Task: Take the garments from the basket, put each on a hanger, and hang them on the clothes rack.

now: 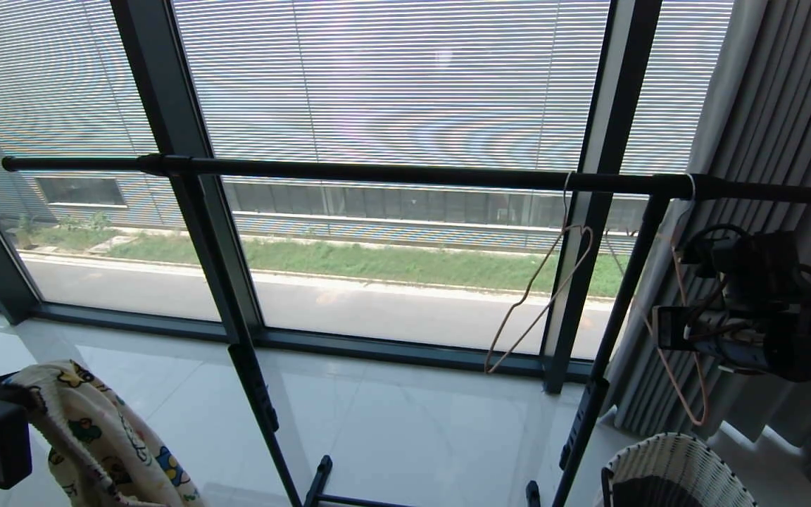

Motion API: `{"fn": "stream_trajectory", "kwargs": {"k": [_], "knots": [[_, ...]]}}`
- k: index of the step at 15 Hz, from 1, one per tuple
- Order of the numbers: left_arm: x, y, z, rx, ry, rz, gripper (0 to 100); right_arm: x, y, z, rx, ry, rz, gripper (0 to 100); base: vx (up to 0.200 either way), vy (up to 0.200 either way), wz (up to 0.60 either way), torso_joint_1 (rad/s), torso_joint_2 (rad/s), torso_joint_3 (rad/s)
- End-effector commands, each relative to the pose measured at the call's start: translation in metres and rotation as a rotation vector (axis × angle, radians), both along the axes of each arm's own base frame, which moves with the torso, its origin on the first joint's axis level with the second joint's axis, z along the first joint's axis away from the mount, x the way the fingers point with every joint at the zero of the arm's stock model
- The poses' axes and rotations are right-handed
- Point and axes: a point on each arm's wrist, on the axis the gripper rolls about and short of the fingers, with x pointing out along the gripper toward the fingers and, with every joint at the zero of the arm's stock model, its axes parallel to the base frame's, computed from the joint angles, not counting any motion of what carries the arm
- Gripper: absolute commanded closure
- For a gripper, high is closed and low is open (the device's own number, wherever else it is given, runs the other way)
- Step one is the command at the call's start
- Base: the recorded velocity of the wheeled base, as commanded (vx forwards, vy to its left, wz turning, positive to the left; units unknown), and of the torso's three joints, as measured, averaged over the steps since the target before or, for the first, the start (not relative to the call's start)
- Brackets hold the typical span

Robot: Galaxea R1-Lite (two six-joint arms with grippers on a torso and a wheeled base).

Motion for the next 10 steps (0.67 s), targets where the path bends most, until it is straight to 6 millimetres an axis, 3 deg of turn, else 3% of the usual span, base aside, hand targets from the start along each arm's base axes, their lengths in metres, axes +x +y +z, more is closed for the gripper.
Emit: {"fn": "stream_trajectory", "kwargs": {"k": [1, 6, 10], "knots": [[0.0, -0.001, 0.0, 0.0, -0.002, -0.005, 100, 0.0, -0.001, 0.001, 0.001, -0.003, -0.002, 100, 0.0, 0.0, 0.0, 0.0, 0.0, 0.0], [0.0, -0.001, 0.0, 0.0, -0.002, -0.005, 100, -0.004, -0.008, 0.012, 0.016, -0.043, -0.027, 100, 0.0, 0.0, 0.0, 0.0, 0.0, 0.0], [-0.002, -0.001, 0.001, 0.0, -0.01, -0.005, 100, -0.021, -0.014, 0.03, 0.048, -0.109, -0.046, 100, 0.0, 0.0, 0.0, 0.0, 0.0, 0.0]]}}
